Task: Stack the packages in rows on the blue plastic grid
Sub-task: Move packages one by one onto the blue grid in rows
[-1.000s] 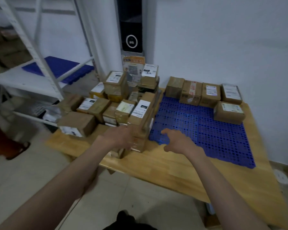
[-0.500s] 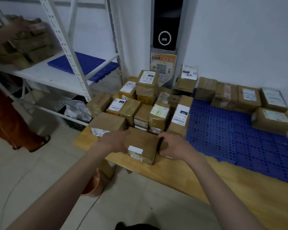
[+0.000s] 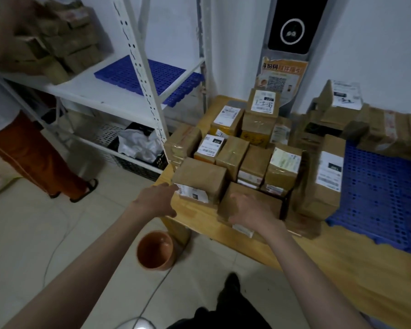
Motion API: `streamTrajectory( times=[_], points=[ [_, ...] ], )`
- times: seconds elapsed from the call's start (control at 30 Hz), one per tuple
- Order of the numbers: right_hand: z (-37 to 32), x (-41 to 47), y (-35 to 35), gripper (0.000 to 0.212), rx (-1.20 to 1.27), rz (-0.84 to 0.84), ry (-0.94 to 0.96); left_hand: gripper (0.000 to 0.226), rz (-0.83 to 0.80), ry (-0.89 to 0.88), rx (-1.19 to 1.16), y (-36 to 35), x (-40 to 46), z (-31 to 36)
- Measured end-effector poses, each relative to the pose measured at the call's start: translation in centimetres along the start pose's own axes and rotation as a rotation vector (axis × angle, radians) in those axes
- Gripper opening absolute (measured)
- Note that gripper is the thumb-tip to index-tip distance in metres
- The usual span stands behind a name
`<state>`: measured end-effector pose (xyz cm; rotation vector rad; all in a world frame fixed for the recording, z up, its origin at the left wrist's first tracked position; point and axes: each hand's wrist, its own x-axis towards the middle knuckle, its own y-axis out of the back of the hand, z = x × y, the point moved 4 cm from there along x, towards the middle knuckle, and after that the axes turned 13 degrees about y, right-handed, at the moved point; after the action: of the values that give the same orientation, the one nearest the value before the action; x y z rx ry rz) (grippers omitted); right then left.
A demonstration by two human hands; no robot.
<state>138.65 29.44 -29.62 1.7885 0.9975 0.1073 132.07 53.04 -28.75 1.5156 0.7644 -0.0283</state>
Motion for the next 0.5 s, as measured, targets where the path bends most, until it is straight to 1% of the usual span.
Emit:
streamTrajectory(
  times=[0.1,0.23,0.33,0.43,0.5],
  points=[
    [0.1,2.4,-0.1,0.069,-0.044,-0.008,-0.017,0.080,0.003,0.018,0.024,0.2,2.3,-0.6],
    [0.4,5.9,0.1,0.072,-0.055,-0.030,-0.068,0.079,0.015,0.040,0.067,0.6,5.4,-0.8],
    [0.6,8.3,0.2,0.076,-0.059,-0.035,-0.081,0.080,-0.006,0.057,0.089,0.7,7.6,-1.0],
    [1.1,10.6,0.2,0.069,-0.050,-0.058,-0.080,0.082,-0.034,0.067,0.110,0.8,10.1,-1.1],
    [1.5,11.6,0.1,0.069,-0.014,-0.085,-0.097,0.086,-0.049,0.071,0.114,0.8,11.4,-1.2]
  ],
)
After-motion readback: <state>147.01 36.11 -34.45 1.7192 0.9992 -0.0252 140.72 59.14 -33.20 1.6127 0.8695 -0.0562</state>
